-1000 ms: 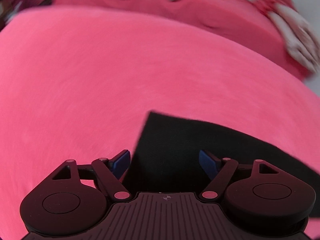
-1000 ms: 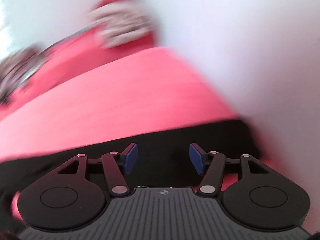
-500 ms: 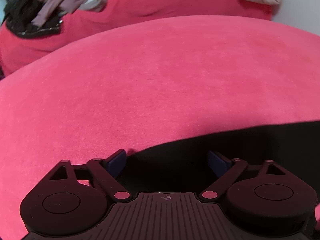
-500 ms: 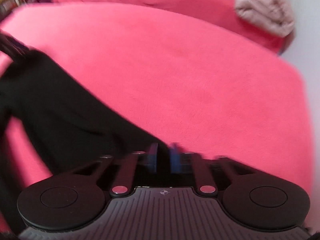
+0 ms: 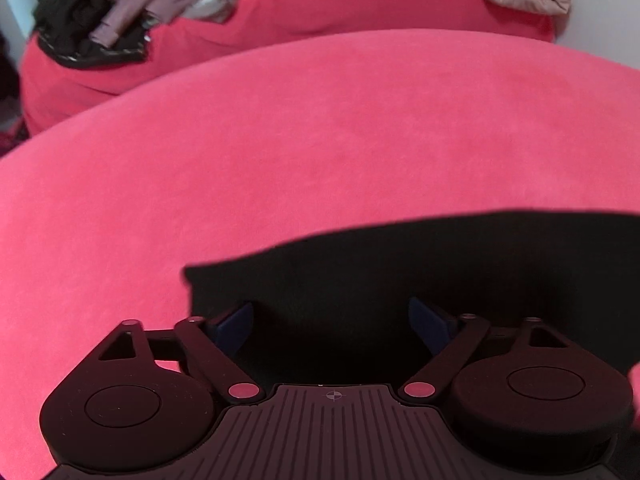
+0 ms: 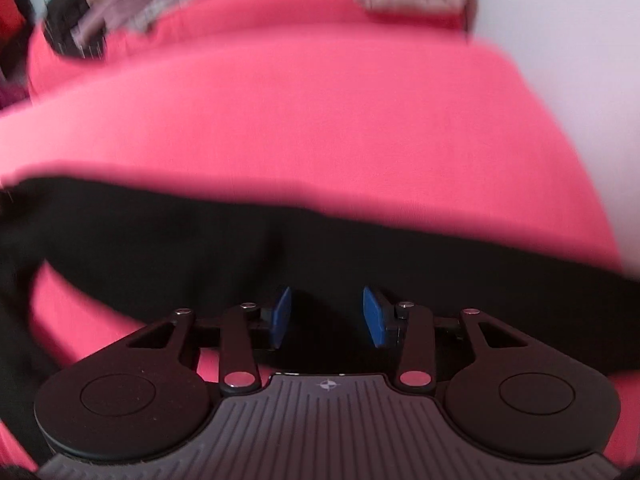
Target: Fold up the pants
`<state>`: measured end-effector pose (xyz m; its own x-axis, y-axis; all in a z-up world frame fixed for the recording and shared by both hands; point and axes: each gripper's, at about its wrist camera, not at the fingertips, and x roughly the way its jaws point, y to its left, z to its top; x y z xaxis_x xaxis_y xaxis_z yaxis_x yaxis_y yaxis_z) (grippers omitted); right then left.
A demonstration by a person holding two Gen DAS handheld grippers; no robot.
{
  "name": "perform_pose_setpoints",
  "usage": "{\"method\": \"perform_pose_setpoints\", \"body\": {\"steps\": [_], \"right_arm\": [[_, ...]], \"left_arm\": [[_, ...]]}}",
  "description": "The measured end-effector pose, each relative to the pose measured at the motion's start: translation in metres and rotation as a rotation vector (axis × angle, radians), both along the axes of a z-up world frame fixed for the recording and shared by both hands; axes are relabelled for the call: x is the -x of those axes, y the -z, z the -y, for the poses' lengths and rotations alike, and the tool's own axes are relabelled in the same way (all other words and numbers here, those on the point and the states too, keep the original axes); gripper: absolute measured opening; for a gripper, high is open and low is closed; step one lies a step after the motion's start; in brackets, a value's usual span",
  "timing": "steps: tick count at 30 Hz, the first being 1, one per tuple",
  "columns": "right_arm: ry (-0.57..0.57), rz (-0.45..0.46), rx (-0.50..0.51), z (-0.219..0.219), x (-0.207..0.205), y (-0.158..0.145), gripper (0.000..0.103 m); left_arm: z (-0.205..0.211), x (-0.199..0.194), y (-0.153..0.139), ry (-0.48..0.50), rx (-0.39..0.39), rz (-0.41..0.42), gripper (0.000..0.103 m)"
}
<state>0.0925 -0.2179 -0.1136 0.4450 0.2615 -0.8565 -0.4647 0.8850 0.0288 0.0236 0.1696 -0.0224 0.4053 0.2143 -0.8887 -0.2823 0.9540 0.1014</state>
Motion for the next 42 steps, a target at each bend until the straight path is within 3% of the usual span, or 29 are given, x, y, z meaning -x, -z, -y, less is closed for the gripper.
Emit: {"method": "perform_pose_setpoints", "body": {"steps": [2, 4, 7, 11, 13, 15, 17, 18, 20, 23, 27, 31, 37, 42], "right_arm": [[0.038, 0.027, 0.047, 0.004, 0.015, -0.012, 0.045], [0.044, 0.069, 0.016, 0.01, 0.032, -0.031, 0.047], [-0.013, 0.04, -0.054, 0.009, 0.069, -0.051, 0.064], [-0.062, -0.051, -0.032, 0.004, 0.112, -0.029, 0.065], [0.004, -0.071, 0.047, 0.007, 0.12, -0.009, 0.065], [0.09, -0.039, -0.026, 0.02, 0.131, -0.022, 0.066], [0.177, -0.002, -0.097, 0.038, 0.145, -0.038, 0.074], [0.228, 0.008, -0.135, 0.048, 0.152, -0.044, 0.079], [0.356, -0.025, -0.2, 0.071, 0.158, -0.044, 0.078], [0.535, -0.101, -0.297, 0.105, 0.171, -0.031, 0.073], [0.688, -0.184, -0.413, 0.13, 0.177, -0.009, 0.061], [0.74, -0.192, -0.481, 0.13, 0.172, 0.001, 0.061], [0.777, -0.181, -0.512, 0.126, 0.157, 0.008, 0.061], [0.839, -0.179, -0.572, 0.158, 0.164, 0.012, 0.062]], "left_arm": [[-0.006, 0.014, -0.008, -0.059, 0.034, -0.005, 0.103], [-0.007, 0.032, -0.022, -0.097, 0.055, 0.028, 0.103], [0.01, 0.062, -0.042, -0.059, 0.077, 0.081, 0.103], [0.038, 0.094, -0.023, -0.014, 0.068, 0.011, 0.103], [0.038, 0.106, -0.007, -0.055, 0.059, -0.037, 0.103], [0.037, 0.121, -0.017, -0.094, 0.048, -0.023, 0.103], [0.03, 0.136, -0.032, -0.144, 0.035, 0.0, 0.103], [0.026, 0.147, -0.039, -0.166, 0.055, 0.021, 0.103], [0.019, 0.169, -0.048, -0.212, 0.101, 0.042, 0.103], [0.009, 0.199, -0.047, -0.301, 0.179, 0.031, 0.103], [-0.001, 0.227, -0.033, -0.425, 0.301, 0.019, 0.103], [-0.021, 0.236, -0.02, -0.544, 0.446, 0.069, 0.103], [-0.038, 0.229, -0.012, -0.661, 0.546, 0.169, 0.103], [-0.045, 0.211, -0.008, -0.699, 0.603, 0.22, 0.103]]}}
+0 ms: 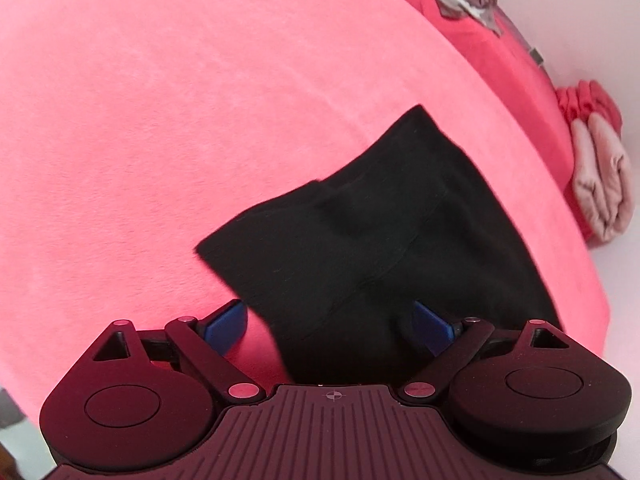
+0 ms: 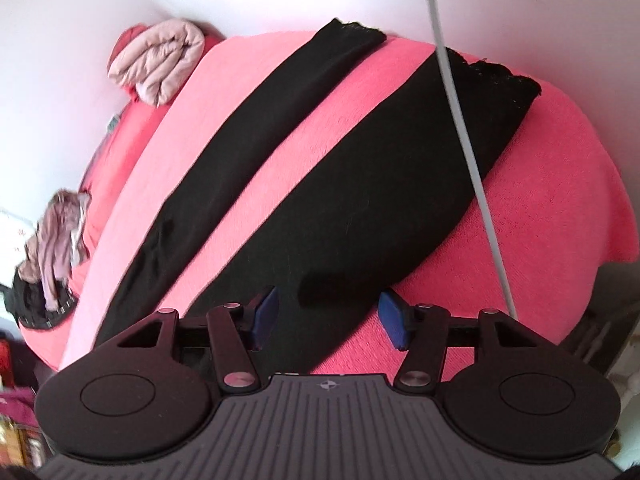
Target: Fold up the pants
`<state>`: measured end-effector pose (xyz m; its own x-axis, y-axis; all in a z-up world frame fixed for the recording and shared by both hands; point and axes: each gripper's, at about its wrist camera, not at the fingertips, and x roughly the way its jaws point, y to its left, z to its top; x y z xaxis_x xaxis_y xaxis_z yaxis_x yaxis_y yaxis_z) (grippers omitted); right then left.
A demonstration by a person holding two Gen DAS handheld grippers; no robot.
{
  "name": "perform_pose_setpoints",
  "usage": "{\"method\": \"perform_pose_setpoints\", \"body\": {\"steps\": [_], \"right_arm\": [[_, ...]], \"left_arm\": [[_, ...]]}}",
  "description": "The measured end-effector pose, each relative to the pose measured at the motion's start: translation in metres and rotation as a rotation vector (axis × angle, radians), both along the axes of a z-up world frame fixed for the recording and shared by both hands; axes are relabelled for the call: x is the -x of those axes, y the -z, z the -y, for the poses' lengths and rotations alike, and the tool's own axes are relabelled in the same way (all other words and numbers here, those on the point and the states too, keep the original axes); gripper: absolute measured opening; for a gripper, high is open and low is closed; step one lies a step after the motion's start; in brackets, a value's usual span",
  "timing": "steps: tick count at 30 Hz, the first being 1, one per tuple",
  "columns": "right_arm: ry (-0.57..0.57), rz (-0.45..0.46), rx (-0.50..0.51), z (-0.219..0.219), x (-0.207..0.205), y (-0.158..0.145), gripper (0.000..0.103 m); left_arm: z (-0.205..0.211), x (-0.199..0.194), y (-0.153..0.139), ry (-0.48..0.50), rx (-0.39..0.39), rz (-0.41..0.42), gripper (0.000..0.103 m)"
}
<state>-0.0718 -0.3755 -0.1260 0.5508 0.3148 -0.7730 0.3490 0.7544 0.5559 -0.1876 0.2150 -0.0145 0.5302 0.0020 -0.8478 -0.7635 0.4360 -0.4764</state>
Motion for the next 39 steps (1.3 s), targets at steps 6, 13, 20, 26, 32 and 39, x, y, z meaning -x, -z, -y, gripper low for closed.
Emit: {"method": "perform_pose_setpoints", "body": {"steps": [6, 13, 20, 26, 32, 39], "right_arm": [[0.076, -0.023, 0.014, 0.005, 0.001, 0.005, 0.023], [0.026, 0.016, 0.063, -0.002, 0.0, -0.016, 0.009], [0.004, 0.114, 0.051, -0.01, -0.03, -0.05, 0.008], [-0.007, 0.164, 0.047, -0.02, -0.078, -0.063, 0.008], [-0.063, 0.142, 0.077, -0.03, -0.148, -0.054, 0.008], [-0.085, 0.127, 0.094, -0.039, -0.173, -0.041, 0.008]], "left_arm": [[-0.001, -0.007, -0.002, -0.007, -0.019, -0.037, 0.098], [-0.006, -0.01, -0.017, -0.007, -0.035, -0.028, 0.081], [-0.013, -0.031, -0.044, 0.025, -0.067, 0.028, 0.08], [-0.027, -0.073, -0.062, 0.032, -0.068, 0.086, 0.08], [-0.038, -0.139, -0.056, 0.076, -0.092, 0.048, 0.078], [-0.041, -0.166, -0.039, 0.096, -0.103, -0.015, 0.077]]}}
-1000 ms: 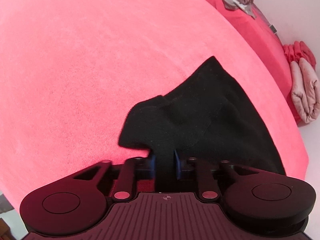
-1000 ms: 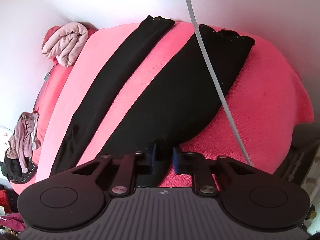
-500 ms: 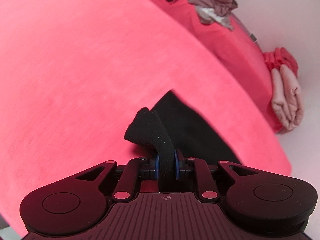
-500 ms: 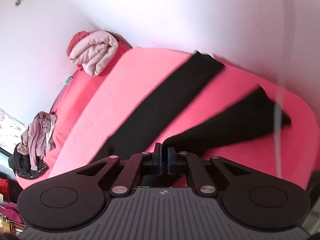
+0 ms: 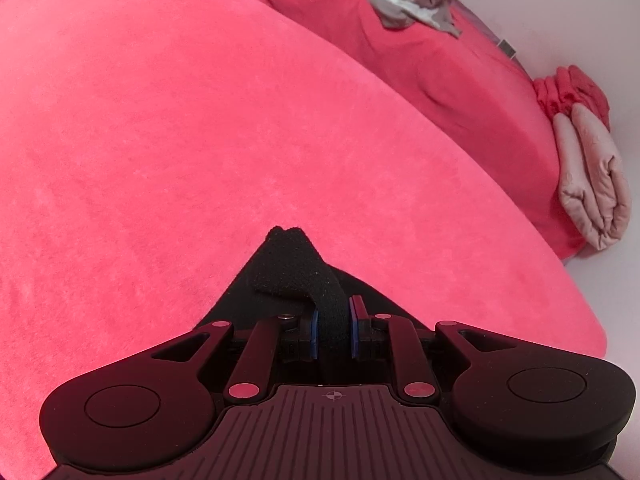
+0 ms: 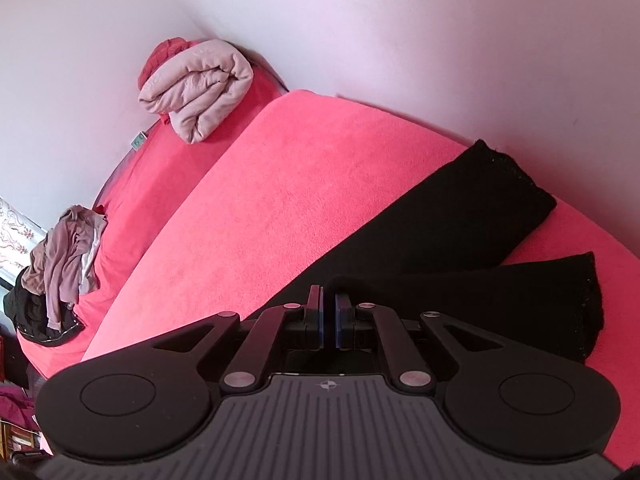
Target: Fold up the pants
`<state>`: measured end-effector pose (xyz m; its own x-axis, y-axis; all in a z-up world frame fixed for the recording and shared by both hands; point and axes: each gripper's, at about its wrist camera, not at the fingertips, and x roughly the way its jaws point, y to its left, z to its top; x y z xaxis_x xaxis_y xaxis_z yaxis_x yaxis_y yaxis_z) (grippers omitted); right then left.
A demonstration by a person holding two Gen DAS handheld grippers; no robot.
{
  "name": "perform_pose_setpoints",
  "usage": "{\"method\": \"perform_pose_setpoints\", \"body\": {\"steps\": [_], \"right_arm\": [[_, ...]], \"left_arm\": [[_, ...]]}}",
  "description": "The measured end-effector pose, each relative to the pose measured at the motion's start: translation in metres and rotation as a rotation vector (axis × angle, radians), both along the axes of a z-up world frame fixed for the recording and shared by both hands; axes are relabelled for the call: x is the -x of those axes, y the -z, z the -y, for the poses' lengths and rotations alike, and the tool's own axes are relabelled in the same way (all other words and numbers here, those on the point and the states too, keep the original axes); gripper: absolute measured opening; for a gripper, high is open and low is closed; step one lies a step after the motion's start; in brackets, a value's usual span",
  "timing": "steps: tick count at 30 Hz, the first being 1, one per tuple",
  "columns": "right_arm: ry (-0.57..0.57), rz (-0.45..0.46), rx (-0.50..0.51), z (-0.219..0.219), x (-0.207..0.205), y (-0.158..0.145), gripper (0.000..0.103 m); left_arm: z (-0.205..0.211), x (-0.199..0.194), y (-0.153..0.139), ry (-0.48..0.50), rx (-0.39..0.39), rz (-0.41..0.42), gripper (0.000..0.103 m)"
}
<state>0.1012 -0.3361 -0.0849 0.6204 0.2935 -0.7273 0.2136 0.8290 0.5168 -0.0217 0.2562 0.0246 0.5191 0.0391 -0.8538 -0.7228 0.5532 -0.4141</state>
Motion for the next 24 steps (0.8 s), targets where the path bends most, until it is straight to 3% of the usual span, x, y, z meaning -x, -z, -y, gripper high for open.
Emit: {"method": "perform_pose_setpoints", "body": {"steps": [7, 9, 11, 12, 15, 16, 18, 20, 24], "right_arm": [[-0.048, -0.022, 0.051, -0.017, -0.038, 0.012, 0.008], [-0.054, -0.067, 0.073, -0.02, -0.055, 0.024, 0.009], [-0.027, -0.11, 0.035, -0.017, -0.062, 0.033, 0.012], [-0.02, -0.097, 0.009, -0.015, -0.061, 0.031, 0.018], [-0.018, -0.023, -0.041, -0.005, -0.05, 0.018, 0.059], [0.0, 0.015, -0.011, -0.001, -0.044, 0.01, 0.067], [0.041, 0.047, 0.055, 0.009, -0.038, -0.001, 0.074], [0.043, 0.065, 0.119, 0.017, -0.032, -0.013, 0.074], [-0.024, 0.079, 0.283, 0.017, -0.019, -0.026, 0.076]], "left_arm": [[-0.013, -0.029, 0.02, -0.003, 0.036, -0.042, 0.078], [-0.016, -0.046, 0.029, 0.009, 0.045, -0.064, 0.08], [-0.02, -0.058, 0.035, 0.01, 0.058, -0.109, 0.093], [-0.021, -0.06, 0.033, 0.007, 0.071, -0.103, 0.095], [-0.025, -0.058, 0.021, 0.013, 0.065, -0.077, 0.103], [-0.025, -0.057, 0.015, 0.018, 0.041, -0.073, 0.103], [-0.025, -0.056, 0.004, 0.028, -0.009, -0.078, 0.103], [-0.022, -0.055, -0.006, 0.06, -0.05, -0.083, 0.103], [0.001, -0.059, -0.024, 0.209, -0.126, -0.039, 0.103]]}}
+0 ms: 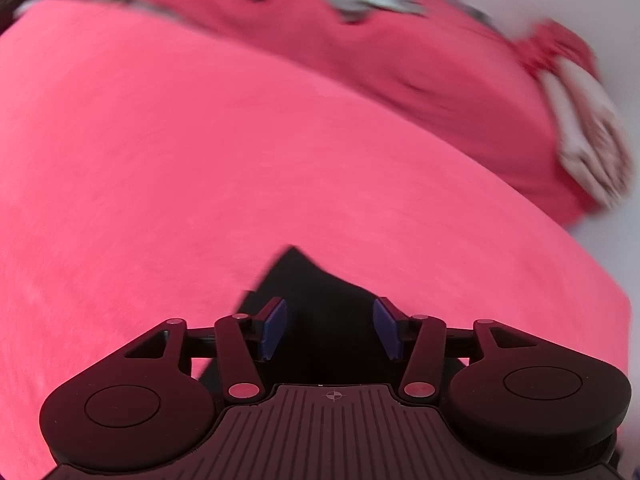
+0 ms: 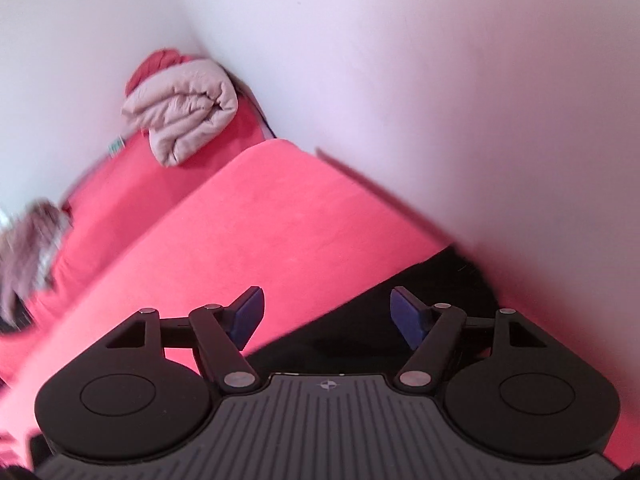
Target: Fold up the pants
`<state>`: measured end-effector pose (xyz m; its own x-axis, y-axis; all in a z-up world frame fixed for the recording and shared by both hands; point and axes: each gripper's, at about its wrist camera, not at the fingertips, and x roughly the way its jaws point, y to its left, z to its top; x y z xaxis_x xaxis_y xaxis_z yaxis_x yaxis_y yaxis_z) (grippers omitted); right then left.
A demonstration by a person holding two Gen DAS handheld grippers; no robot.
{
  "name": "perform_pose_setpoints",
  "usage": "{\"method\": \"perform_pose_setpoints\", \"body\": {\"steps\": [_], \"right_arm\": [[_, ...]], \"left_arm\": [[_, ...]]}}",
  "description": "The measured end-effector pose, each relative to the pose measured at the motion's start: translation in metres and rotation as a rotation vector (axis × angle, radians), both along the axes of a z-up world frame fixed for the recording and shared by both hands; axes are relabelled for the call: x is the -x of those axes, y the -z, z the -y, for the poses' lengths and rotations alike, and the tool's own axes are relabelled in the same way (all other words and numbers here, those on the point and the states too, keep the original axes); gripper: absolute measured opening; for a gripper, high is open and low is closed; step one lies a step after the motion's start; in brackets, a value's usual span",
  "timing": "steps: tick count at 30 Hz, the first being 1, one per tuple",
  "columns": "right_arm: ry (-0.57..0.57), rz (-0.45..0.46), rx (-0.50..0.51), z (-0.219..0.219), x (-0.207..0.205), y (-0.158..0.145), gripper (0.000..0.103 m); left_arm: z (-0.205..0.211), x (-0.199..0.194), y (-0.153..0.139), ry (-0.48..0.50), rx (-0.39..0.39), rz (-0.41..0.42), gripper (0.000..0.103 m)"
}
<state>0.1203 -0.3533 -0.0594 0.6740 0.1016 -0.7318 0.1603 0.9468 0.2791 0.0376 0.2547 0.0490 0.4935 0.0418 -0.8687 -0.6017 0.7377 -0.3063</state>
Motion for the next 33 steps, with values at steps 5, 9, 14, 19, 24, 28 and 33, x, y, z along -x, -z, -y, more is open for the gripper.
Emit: {"method": "perform_pose_setpoints", "body": {"steps": [5, 9, 14, 19, 24, 28, 33], "right_arm": [[-0.109, -0.108, 0.194, -0.011, 0.02, 0.017, 0.077], [-0.18, -0.153, 0.369, -0.026, 0.045, 0.037, 0.077], [-0.251, -0.181, 0.543, -0.032, 0.05, 0.059, 0.035], [-0.235, -0.134, 0.544, -0.019, 0.024, 0.044, 0.008], [-0.216, -0.118, 0.489, 0.0, -0.007, 0.031, 0.008], [-0.201, -0.16, 0.483, 0.009, -0.03, 0.051, 0.037], [-0.002, -0.201, 0.563, 0.026, -0.034, 0.059, 0.074]], "left_arm": [[0.058, -0.012, -0.01, 0.278, -0.032, 0.061, 0.103], [0.105, -0.025, -0.002, 0.437, -0.008, 0.077, 0.103], [0.154, -0.047, 0.019, 0.554, 0.017, 0.033, 0.103], [0.182, -0.071, 0.044, 0.611, 0.044, -0.03, 0.103], [0.189, -0.074, 0.052, 0.629, 0.027, -0.05, 0.103], [0.192, -0.08, 0.056, 0.624, 0.029, -0.065, 0.103], [0.19, -0.08, 0.055, 0.611, 0.011, -0.07, 0.103]]}}
